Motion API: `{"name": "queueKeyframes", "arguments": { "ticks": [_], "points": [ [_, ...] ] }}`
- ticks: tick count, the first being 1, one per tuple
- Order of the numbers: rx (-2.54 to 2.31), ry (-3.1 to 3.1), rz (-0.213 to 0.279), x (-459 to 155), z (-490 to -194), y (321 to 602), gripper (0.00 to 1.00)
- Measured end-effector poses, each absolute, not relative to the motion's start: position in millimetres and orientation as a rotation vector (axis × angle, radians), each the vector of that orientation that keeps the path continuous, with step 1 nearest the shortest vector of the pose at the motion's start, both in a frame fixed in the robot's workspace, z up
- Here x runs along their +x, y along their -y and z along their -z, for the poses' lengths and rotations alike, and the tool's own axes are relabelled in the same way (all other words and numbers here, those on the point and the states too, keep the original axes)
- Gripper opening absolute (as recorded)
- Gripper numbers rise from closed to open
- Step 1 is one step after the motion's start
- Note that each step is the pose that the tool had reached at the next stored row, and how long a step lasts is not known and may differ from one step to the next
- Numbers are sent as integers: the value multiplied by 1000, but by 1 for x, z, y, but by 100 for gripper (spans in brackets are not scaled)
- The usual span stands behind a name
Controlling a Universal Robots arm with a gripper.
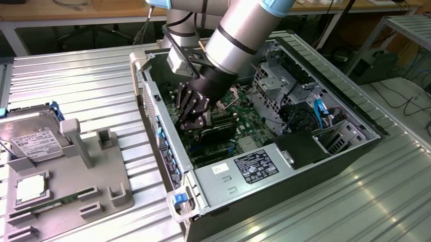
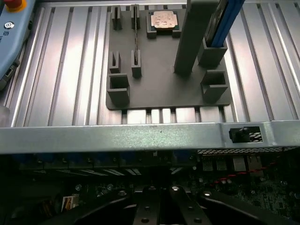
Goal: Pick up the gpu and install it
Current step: 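Press down on the gpu until it lock into place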
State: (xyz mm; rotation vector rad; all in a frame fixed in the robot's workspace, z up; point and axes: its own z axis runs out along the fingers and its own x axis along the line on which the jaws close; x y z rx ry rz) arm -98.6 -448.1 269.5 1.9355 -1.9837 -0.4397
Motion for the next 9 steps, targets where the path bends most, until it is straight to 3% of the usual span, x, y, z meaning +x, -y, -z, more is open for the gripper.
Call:
{"name": "queueKeyframes", "arguments": {
  "ticks": [9],
  "points": [
    [1931, 1982, 429, -87, -260, 443, 11]
  ]
}}
